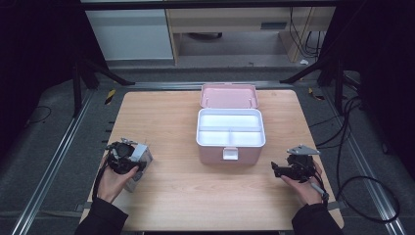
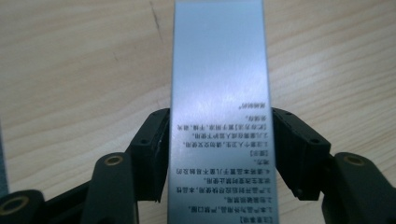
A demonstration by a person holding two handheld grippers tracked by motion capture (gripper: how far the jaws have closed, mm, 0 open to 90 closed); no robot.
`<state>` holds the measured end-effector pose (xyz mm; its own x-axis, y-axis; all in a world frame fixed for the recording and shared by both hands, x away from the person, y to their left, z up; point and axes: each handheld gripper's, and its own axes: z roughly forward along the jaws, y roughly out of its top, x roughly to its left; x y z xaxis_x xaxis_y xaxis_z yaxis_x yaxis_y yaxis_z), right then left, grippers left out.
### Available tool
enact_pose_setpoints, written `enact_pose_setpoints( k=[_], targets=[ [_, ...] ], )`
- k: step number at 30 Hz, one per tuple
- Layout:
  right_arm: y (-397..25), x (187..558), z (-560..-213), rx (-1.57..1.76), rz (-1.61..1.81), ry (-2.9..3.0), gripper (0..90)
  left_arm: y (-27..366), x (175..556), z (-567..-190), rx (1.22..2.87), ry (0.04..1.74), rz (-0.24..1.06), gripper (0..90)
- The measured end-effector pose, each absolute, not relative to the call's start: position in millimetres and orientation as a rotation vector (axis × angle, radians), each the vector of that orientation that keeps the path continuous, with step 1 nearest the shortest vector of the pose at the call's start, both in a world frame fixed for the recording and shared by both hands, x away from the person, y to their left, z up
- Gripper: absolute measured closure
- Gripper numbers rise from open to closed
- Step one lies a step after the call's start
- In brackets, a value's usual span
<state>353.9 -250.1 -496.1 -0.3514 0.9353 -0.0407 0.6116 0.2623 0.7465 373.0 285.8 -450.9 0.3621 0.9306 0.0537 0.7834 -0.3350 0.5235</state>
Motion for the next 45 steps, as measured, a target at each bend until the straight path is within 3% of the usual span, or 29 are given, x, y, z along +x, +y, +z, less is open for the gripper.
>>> enact_pose_setpoints(
  k=[6,17,25,31,36,37,41,45],
  targets=[
    [-247.1,353.2,-478.5,1.336,0.966,2.031,18.4,280.1,359.8,-414.8,2.085,1.4,0.657,39.4],
    [-229.8,368.6,-417.4,1.228,1.165,1.957,30.9,239.4,367.8,-373.0,1.946,1.138,0.681,40.3],
    [-205.3,394.7,-415.8,1.207,1.136,2.023,35.9,174.7,401.9,-386.6,1.907,1.048,0.59,43.9],
    [-194.2,409.8,-430.3,1.228,1.058,2.055,41.0,137.5,417.1,-399.9,1.972,1.014,0.551,46.1],
    [-194.4,415.4,-436.5,1.253,1.069,2.071,49.9,123.5,430.1,-413.8,2.02,1.043,0.514,53.1],
    [-194.3,416.3,-437.2,1.255,1.086,2.073,56.5,122.8,431.8,-415.6,2.029,1.052,0.508,54.0],
    [-192.1,416.7,-436.9,1.278,1.076,2.057,62.0,122.3,436.8,-421.1,2.025,1.059,0.471,58.6],
    [-186.8,416.9,-437.3,1.297,1.102,2.061,61.2,124.3,440.0,-424.2,2.061,1.072,0.498,60.6]
  ],
)
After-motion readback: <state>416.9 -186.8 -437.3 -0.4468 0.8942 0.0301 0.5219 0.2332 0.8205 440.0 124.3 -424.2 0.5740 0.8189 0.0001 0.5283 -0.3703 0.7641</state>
